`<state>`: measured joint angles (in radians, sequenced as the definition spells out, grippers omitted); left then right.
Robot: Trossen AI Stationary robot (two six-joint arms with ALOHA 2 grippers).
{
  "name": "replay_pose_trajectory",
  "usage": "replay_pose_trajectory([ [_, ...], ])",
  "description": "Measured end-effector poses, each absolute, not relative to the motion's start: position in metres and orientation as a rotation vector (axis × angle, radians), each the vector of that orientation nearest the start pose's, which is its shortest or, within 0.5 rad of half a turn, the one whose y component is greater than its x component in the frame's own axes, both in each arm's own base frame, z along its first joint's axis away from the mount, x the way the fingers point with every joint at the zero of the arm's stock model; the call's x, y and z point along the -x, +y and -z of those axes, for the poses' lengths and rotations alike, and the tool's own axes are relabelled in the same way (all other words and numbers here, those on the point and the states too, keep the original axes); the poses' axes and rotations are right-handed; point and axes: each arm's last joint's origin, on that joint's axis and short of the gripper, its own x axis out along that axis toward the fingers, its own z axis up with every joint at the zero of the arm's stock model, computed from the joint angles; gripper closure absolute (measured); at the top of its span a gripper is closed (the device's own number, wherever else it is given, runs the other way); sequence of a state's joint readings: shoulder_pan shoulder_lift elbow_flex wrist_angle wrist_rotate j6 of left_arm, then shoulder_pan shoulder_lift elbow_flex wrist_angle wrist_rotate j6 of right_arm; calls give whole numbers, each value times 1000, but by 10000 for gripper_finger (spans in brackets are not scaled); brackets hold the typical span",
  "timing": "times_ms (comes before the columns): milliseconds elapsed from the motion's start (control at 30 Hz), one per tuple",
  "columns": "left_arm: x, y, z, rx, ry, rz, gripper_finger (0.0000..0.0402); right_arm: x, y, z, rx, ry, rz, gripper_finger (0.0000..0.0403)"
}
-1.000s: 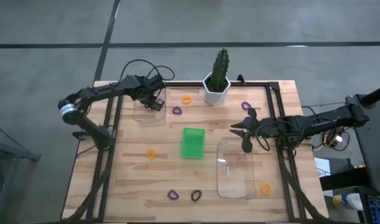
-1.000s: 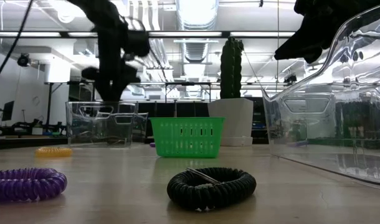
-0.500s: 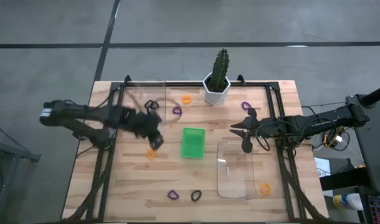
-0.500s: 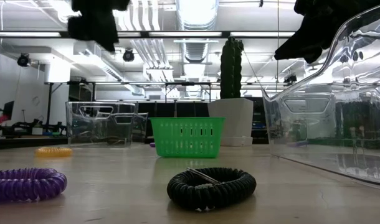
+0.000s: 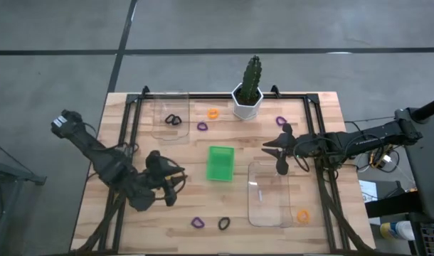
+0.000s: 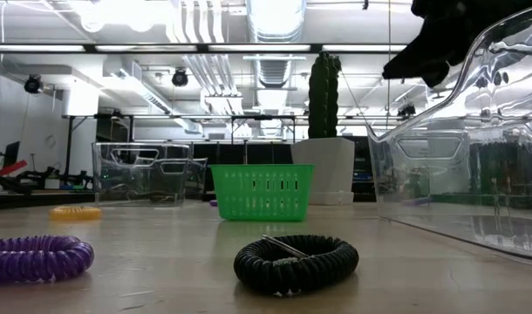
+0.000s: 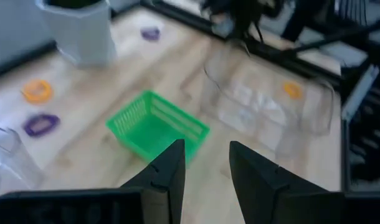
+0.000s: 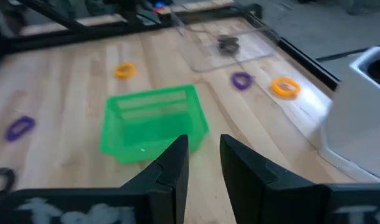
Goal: Sort spring keychains
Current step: Put the black spring keychain into the top transparent bin
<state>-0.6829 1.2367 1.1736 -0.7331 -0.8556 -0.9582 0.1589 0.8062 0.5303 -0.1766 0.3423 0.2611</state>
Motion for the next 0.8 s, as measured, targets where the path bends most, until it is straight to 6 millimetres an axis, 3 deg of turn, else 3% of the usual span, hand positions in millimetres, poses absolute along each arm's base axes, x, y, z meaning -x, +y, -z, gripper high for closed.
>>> replay_pose_trajectory([
  [200, -198, -136, -338, 383, 401, -417, 284, -177, 21, -259, -166, 376, 147, 317],
  [367, -205, -144, -328, 474, 438, -368, 284, -177, 21, -267, -115, 358, 134, 317],
  [567, -245, -173, -301, 529, 473, -223, 284, -177, 21, -268, -100, 357, 131, 317],
  [800, -293, -188, -264, 524, 729, -121, 284, -177, 21, -268, -103, 357, 132, 317],
])
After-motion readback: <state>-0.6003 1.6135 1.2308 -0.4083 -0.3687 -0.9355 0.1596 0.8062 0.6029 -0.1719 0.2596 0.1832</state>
